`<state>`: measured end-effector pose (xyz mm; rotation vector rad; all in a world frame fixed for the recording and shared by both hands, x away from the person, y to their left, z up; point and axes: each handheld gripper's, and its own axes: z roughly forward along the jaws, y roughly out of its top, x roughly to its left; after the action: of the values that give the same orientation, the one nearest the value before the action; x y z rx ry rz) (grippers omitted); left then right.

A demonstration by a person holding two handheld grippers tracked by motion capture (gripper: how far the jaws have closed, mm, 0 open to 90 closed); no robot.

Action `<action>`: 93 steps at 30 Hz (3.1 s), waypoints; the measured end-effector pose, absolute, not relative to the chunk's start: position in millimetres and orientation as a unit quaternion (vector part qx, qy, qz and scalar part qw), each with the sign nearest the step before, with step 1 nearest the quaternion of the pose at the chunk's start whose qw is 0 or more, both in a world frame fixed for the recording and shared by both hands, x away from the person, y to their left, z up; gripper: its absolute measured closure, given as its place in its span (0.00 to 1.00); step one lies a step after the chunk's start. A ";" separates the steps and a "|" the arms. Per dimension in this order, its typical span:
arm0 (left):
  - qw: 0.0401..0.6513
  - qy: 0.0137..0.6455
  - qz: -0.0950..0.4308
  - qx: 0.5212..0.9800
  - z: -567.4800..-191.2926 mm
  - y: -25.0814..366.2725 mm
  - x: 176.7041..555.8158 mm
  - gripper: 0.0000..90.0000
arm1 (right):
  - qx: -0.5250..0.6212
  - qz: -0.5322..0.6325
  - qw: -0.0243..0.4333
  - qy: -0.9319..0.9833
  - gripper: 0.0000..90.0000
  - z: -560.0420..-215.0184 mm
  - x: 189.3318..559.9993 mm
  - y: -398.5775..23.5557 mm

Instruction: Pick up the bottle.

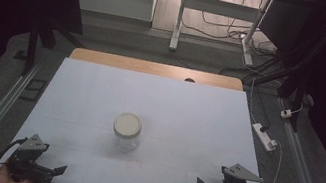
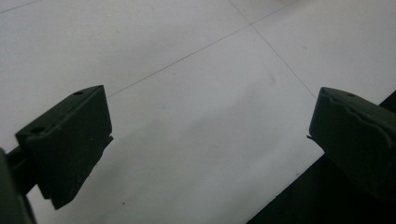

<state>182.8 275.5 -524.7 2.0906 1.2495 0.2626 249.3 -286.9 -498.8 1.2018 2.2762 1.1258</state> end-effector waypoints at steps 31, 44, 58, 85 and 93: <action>0.343 0.481 0.095 0.801 -522.7 275.1 184.0 0.00 | 0.406 0.395 0.152 0.810 0.00 -499.3 249.9 -285.3; 0.353 0.466 0.103 0.805 -516.9 268.3 184.4 0.00 | 0.406 0.392 0.148 0.812 0.00 -499.7 250.6 -284.8; 0.367 0.440 0.109 0.812 -510.1 259.8 187.5 0.00 | 0.401 0.389 0.147 0.816 0.00 -500.3 251.0 -283.5; 0.396 0.386 0.094 0.828 -508.5 237.0 218.7 0.00 | 0.399 0.384 0.145 0.820 0.00 -500.8 251.6 -282.4; 0.408 0.363 0.097 0.832 -507.5 227.9 231.5 0.00 | 0.399 0.382 0.145 0.821 0.00 -500.9 251.7 -282.0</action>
<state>231.5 227.9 -507.5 2.0963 0.9148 0.2435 251.7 -282.0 -500.9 1.1485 2.3665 1.1004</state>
